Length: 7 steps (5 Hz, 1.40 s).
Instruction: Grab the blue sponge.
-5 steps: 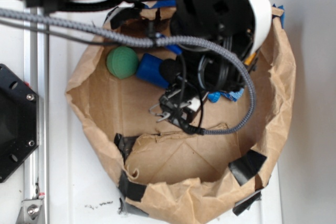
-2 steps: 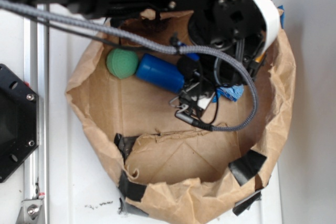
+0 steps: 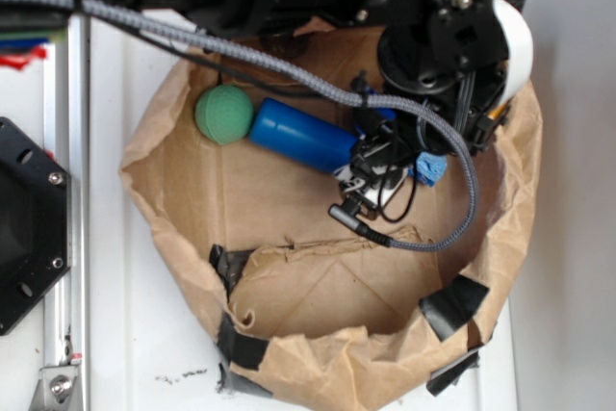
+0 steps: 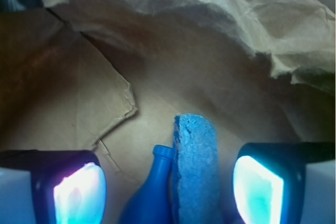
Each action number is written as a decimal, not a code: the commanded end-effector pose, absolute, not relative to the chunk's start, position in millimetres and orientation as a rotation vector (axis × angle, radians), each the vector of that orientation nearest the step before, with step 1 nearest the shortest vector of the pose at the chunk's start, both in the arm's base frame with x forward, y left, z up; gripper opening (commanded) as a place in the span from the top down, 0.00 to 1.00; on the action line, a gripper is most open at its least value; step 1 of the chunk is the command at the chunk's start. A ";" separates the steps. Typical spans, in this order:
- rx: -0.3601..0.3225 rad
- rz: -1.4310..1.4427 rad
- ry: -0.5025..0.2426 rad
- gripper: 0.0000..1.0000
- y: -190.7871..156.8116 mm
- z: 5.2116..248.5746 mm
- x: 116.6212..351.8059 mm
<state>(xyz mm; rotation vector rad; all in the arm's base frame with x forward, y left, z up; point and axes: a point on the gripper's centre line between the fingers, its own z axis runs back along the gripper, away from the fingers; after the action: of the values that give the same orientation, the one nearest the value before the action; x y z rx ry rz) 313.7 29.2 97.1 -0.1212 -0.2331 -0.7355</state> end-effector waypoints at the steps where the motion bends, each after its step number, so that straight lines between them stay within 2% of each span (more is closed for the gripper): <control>1: -0.027 -0.949 -0.263 0.00 36.6 116.5 305.8; 2: -0.022 -0.972 -0.261 0.00 35.3 117.0 302.1; 4: -0.037 -0.924 -0.258 0.00 38.3 118.5 314.8; 6: -0.175 -0.628 -0.168 0.00 28.9 121.1 327.2; 7: -0.183 -0.542 -0.152 0.00 23.4 113.2 328.3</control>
<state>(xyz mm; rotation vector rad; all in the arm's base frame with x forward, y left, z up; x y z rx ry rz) 323.6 29.5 94.1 -0.1999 -0.1142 -0.5206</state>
